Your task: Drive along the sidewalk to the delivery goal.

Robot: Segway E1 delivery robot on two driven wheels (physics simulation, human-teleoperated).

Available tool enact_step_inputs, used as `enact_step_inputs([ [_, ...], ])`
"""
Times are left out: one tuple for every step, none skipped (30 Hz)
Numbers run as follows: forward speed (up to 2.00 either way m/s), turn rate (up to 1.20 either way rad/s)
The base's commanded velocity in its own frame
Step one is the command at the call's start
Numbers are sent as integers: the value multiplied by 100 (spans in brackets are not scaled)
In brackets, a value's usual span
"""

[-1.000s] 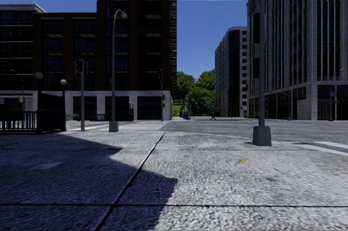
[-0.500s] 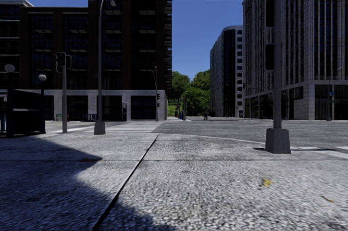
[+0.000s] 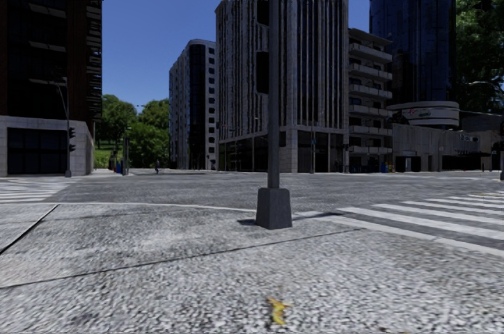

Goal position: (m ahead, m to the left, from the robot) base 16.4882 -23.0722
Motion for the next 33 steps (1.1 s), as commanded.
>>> enact_step_inputs([
  [200,-120],
  [200,-120],
  [200,-120],
  [200,-120],
  [200,-120],
  [200,-111],
  [200,-32],
  [200,-32],
  [200,-1],
  [200,0],
  [200,0],
  [200,0],
  [200,0],
  [200,0],
  [200,0],
  [200,0],
  [200,0],
  [200,0],
  [200,0],
  [200,0],
  [200,0],
  [200,0],
  [200,-1],
  [200,-1],
  [200,-24],
  [200,-33],
  [200,-48],
  [200,-61],
  [200,-85],
  [200,-85],
  [200,-100],
  [200,-113],
  [200,-120],
])
